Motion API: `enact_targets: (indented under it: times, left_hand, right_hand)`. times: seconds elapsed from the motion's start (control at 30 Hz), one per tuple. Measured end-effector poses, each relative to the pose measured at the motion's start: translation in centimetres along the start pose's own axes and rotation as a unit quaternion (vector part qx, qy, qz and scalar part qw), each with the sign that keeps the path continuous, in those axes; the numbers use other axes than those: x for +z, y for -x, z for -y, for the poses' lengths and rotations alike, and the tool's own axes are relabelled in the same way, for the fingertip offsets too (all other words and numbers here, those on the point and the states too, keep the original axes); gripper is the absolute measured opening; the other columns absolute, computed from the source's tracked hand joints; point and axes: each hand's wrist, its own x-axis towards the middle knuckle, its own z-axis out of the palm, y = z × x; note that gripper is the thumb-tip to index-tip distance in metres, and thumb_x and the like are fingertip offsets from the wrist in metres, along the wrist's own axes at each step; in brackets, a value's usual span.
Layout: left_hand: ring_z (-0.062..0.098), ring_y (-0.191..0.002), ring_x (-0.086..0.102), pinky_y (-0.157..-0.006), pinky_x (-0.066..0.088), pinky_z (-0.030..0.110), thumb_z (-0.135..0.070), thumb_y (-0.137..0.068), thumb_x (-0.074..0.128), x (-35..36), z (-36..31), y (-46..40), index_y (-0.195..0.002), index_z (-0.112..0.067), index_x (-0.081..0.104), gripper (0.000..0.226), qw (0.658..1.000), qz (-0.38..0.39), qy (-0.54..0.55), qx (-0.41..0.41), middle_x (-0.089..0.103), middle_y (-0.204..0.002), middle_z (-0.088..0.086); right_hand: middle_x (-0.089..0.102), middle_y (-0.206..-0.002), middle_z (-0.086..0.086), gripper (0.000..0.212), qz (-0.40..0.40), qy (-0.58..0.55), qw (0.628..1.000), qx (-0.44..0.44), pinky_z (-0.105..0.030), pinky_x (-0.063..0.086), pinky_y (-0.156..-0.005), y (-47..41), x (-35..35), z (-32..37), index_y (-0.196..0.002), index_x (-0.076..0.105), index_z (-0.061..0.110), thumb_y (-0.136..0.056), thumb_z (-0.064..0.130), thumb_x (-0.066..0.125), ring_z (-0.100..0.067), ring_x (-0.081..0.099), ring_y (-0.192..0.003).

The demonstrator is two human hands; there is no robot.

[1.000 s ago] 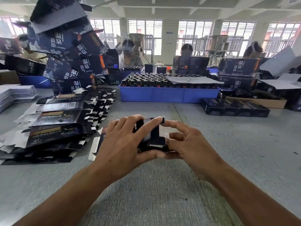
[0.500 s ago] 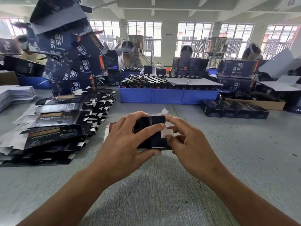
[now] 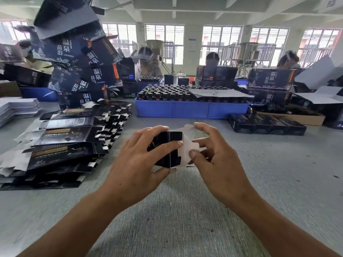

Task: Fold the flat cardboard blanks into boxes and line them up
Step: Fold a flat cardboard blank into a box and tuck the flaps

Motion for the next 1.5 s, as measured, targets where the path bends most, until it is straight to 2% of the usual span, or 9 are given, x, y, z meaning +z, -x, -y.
enact_targets:
  times: [0.17, 0.37, 0.5, 0.63, 0.8, 0.93, 1.07, 1.27, 1.5]
  left_hand:
    - [0.028, -0.132, 0.045, -0.099, 0.046, 0.044, -0.038, -0.077, 0.069, -0.1, -0.2, 0.1, -0.133, -0.03, 0.059, 0.057, 1.0, -0.003, 0.013, -0.001, 0.047, -0.145, 0.004]
    - [0.028, -0.13, 0.046, -0.092, 0.05, 0.041, -0.036, -0.076, 0.069, 0.0, -0.4, 0.1, -0.129, -0.032, 0.056, 0.055, 1.0, -0.007, 0.023, -0.008, 0.046, -0.146, 0.003]
    - [0.027, -0.132, 0.045, -0.094, 0.048, 0.04, -0.031, -0.075, 0.074, 0.2, -0.5, 0.2, -0.128, -0.033, 0.051, 0.058, 1.0, -0.006, 0.023, -0.018, 0.044, -0.148, 0.001]
    - [0.025, -0.134, 0.044, -0.097, 0.046, 0.038, -0.033, -0.076, 0.074, 0.1, -0.6, 0.2, -0.133, -0.032, 0.045, 0.064, 0.999, -0.013, 0.035, -0.03, 0.044, -0.148, -0.001]
    - [0.029, -0.134, 0.045, -0.095, 0.048, 0.041, -0.033, -0.08, 0.069, 0.1, -0.2, 0.3, -0.139, -0.032, 0.053, 0.062, 0.999, -0.004, 0.026, -0.024, 0.044, -0.149, 0.005]
    - [0.029, -0.133, 0.045, -0.092, 0.055, 0.051, -0.028, -0.078, 0.079, 0.1, 0.0, 0.4, -0.135, -0.029, 0.06, 0.06, 0.999, 0.002, 0.029, -0.028, 0.045, -0.149, 0.005]
    - [0.028, -0.134, 0.045, -0.094, 0.054, 0.05, -0.035, -0.081, 0.07, 0.1, -0.5, 0.3, -0.132, -0.033, 0.058, 0.052, 0.999, -0.007, 0.039, -0.002, 0.046, -0.148, 0.004]
    - [0.03, -0.133, 0.046, -0.093, 0.054, 0.05, -0.038, -0.083, 0.068, 0.1, -0.9, 0.2, -0.128, -0.029, 0.063, 0.047, 0.999, -0.017, 0.037, -0.002, 0.047, -0.148, 0.006]
    - [0.027, -0.134, 0.046, -0.099, 0.05, 0.043, -0.04, -0.081, 0.069, -0.1, -1.1, 0.3, -0.138, -0.028, 0.051, 0.061, 0.998, -0.032, 0.046, -0.031, 0.046, -0.148, 0.003]
  right_hand:
    - [0.063, -0.108, 0.021, 0.063, 0.002, 0.01, 1.0, -0.015, -0.006, 0.05, -0.067, 0.2, 0.0, 0.3, -0.132, 0.036, 0.062, -0.098, 0.016, 0.062, 0.007, 0.065, -0.089]
    - [0.068, -0.105, 0.02, 0.032, 0.0, 0.046, 0.999, -0.027, -0.006, 0.046, -0.068, 0.2, 0.1, 0.3, -0.12, 0.063, 0.04, -0.099, 0.016, 0.06, 0.009, 0.062, -0.085]
    - [0.067, -0.117, 0.019, 0.033, -0.003, 0.06, 0.998, -0.031, -0.007, 0.047, -0.085, 0.2, 0.1, 0.5, -0.126, 0.067, 0.03, -0.099, 0.014, 0.059, 0.005, 0.062, -0.099]
    - [0.065, -0.118, 0.02, 0.032, 0.016, 0.062, 0.997, -0.034, -0.006, 0.046, -0.084, 0.2, 0.0, 0.7, -0.129, 0.066, 0.029, -0.099, 0.022, 0.058, 0.007, 0.059, -0.1]
    - [0.052, -0.128, 0.029, 0.064, 0.098, 0.056, 0.993, -0.025, -0.013, 0.052, -0.083, 0.5, 0.0, 0.9, -0.145, 0.048, 0.036, -0.085, 0.047, 0.07, 0.008, 0.055, -0.108]
    - [0.055, -0.127, 0.023, 0.056, 0.065, 0.067, 0.995, -0.034, -0.003, 0.046, -0.081, 0.5, 0.3, 0.8, -0.142, 0.053, 0.028, -0.09, 0.029, 0.072, 0.008, 0.057, -0.103]
    - [0.062, -0.113, 0.022, 0.036, 0.004, 0.057, 0.998, -0.024, -0.009, 0.05, -0.081, 0.4, 0.4, 0.5, -0.126, 0.065, 0.03, -0.091, 0.027, 0.072, 0.004, 0.063, -0.095]
    - [0.062, -0.103, 0.028, 0.042, -0.033, 0.001, 0.999, -0.005, -0.006, 0.049, -0.071, 0.5, 0.6, 0.6, -0.117, 0.053, 0.04, -0.086, 0.028, 0.077, 0.009, 0.063, -0.092]
    - [0.065, -0.111, 0.02, 0.034, 0.002, 0.01, 0.999, -0.031, -0.005, 0.048, -0.073, 0.6, 0.6, 0.7, -0.117, 0.066, 0.03, -0.089, 0.013, 0.073, 0.008, 0.062, -0.097]
